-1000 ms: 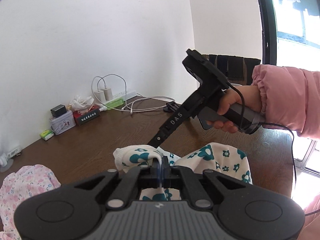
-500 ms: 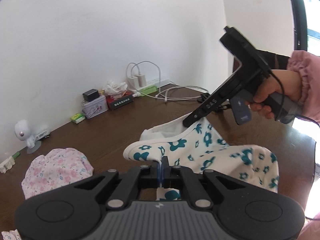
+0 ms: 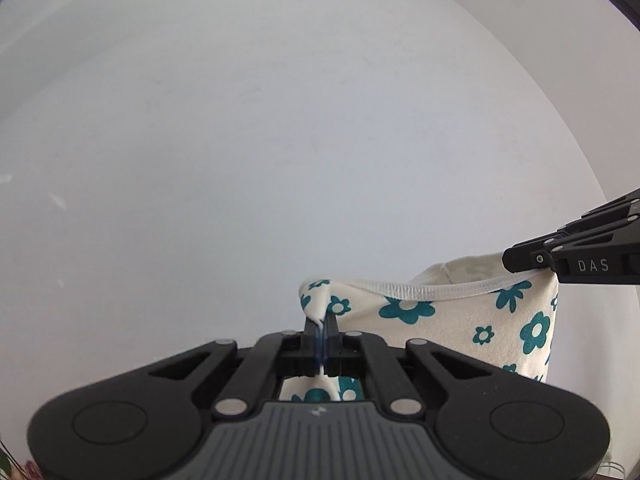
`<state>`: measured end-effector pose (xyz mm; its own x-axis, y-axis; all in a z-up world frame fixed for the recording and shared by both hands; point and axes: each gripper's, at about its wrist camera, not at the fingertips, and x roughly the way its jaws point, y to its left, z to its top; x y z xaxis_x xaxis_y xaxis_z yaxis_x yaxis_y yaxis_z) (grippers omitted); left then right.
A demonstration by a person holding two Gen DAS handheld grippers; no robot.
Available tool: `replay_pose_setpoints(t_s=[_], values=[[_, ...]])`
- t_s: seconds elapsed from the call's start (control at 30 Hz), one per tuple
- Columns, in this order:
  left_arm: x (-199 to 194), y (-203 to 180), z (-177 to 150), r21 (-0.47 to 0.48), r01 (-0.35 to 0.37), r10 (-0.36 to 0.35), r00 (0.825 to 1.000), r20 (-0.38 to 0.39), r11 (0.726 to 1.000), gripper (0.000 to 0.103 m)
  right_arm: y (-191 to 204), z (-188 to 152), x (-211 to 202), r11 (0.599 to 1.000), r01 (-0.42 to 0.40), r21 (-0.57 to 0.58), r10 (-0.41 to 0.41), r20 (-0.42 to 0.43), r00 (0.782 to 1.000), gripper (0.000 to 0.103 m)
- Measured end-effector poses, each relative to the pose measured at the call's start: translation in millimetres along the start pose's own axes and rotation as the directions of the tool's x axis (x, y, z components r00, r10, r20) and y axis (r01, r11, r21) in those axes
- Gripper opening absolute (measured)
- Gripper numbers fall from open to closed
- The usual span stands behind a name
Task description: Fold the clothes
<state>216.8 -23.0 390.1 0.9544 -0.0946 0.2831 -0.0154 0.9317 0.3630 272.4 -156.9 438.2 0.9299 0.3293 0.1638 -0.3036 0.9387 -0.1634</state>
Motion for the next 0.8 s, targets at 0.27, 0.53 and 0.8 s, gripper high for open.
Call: replay_pose_setpoints(t_s=[0.27, 0.53, 0.8], values=[[-104, -52, -74, 0.149, 0.224, -0.212, 0.973, -0.089, 0.963, 0.001, 22, -102, -81, 0.993, -0.083, -0.088, 0.068, -0.164, 0.984, 0.003], [-244, -149, -236, -0.008, 0.627, -0.562, 0.692, -0.453, 0.779, 0.001, 27, -314, -196, 0.974, -0.145, 0.177, 0.22, -0.557, 0.8, 0.003], [-296, -176, -280, -0.134, 0.702, -0.647, 0.544, -0.534, 0.7, 0.001, 46, -339, -281, 0.943, -0.176, 0.284, 0.322, -0.631, 0.706, 0.004]])
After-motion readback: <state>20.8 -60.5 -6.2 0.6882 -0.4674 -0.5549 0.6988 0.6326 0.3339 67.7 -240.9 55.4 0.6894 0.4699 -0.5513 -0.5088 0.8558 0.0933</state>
